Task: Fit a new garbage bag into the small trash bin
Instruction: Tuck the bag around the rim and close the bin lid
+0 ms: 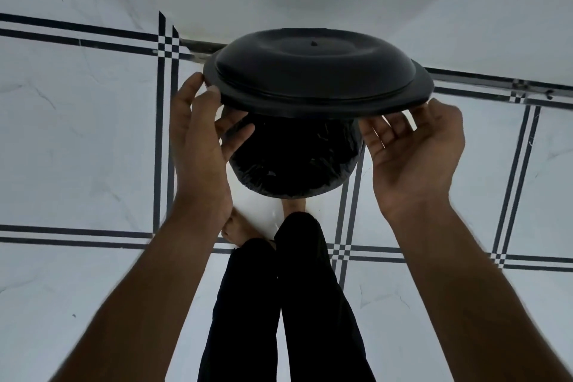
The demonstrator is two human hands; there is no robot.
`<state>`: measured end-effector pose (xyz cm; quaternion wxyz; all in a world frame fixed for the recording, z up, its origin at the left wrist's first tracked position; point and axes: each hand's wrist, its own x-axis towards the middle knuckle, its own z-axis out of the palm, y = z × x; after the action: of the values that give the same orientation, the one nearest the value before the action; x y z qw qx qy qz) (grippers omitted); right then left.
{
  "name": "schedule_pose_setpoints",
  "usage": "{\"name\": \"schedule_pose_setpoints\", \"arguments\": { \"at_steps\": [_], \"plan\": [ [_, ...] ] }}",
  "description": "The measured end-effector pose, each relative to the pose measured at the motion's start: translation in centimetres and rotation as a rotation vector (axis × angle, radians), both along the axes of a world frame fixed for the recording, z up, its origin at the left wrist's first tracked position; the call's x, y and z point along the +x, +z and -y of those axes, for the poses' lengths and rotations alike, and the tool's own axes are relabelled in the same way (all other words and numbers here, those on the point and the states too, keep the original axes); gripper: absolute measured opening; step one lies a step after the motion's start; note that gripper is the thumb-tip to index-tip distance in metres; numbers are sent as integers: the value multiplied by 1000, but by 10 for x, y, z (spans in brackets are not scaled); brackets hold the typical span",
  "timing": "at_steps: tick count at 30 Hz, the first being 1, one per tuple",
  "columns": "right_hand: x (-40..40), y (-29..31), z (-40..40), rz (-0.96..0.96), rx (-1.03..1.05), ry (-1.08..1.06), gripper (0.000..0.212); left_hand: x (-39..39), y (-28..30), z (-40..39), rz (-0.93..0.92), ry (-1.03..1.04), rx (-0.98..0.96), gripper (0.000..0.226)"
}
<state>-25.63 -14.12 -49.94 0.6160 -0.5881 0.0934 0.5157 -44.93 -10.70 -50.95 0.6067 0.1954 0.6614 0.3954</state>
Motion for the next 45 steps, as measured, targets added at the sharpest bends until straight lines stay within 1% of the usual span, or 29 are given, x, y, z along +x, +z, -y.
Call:
{"name": "schedule_pose_setpoints", "arguments": {
  "at_steps": [3, 7, 10, 12, 13, 14, 16, 17, 18, 19, 20, 21, 22, 23, 25, 28, 29, 32, 33, 35, 37, 38, 39, 41, 42, 45],
  "plan": [
    [1, -5, -4, 6, 7, 13, 33, 0, -1, -5, -10, 1, 21, 46],
    [5, -4, -20, 92, 21, 91, 40, 0, -1, -20, -20, 24, 44, 44],
    [8, -3, -31, 133, 40, 158, 50, 0, -4, -34, -35, 52, 59, 34],
    [6, -12, -36, 253, -34, 227, 50, -1, -13, -39, -46, 92, 46, 27],
    [3, -21, -36, 341, -93, 259, 46, -2, -21, -40, -61, 104, 31, 24],
    [1, -34, -33, 455, -160, 302, 37, -5, -33, -39, -87, 103, 5, 19],
    [3, -68, -20, 727, -320, 448, 20, -12, -63, -32, -186, 34, -99, 12],
    [6, -85, -12, 837, -399, 541, 19, -15, -79, -26, -235, -20, -181, 12],
    [9, -99, -5, 918, -465, 634, 25, -18, -93, -18, -265, -76, -270, 15],
    [13, -112, 2, 971, -516, 718, 33, -20, -105, -9, -272, -113, -357, 18],
    [18, -123, 6, 987, -551, 780, 42, -21, -114, 0, -263, -135, -430, 15],
    [22, -132, 9, 974, -573, 816, 50, -22, -123, 8, -257, -150, -490, 10],
    [25, -141, 11, 948, -578, 835, 54, -23, -130, 15, -261, -165, -527, 19],
    [28, -148, 10, 929, -571, 848, 53, -24, -134, 20, -269, -182, -538, 29],
    [35, -159, 9, 898, -561, 863, 42, -26, -139, 26, -283, -224, -520, 36],
    [49, -167, 3, 806, -550, 799, 23, -32, -146, 27, -251, -216, -504, 28],
    [54, -168, 3, 781, -527, 798, 21, -35, -146, 27, -236, -202, -500, 25],
    [64, -165, 6, 672, -437, 813, 18, -40, -143, 25, -208, -232, -488, 24],
    [65, -163, 7, 629, -418, 793, 17, -43, -143, 24, -183, -225, -499, 25],
    [66, -158, 7, 533, -462, 673, 15, -47, -142, 23, -112, -186, -555, 28],
    [63, -154, 5, 441, -578, 508, 30, -51, -142, 22, -32, -174, -605, 36],
    [61, -152, 5, 394, -624, 472, 36, -51, -143, 21, 4, -167, -620, 39],
    [58, -150, 8, 333, -640, 460, 36, -51, -143, 21, 50, -146, -627, 43],
    [51, -147, 18, 189, -610, 437, 37, -47, -143, 23, 118, -97, -635, 52],
    [49, -147, 23, 129, -581, 406, 39, -45, -143, 24, 121, -88, -626, 53],
    [47, -148, 32, 50, -513, 309, 43, -40, -141, 29, 112, -54, -586, 50]
  ]
}}
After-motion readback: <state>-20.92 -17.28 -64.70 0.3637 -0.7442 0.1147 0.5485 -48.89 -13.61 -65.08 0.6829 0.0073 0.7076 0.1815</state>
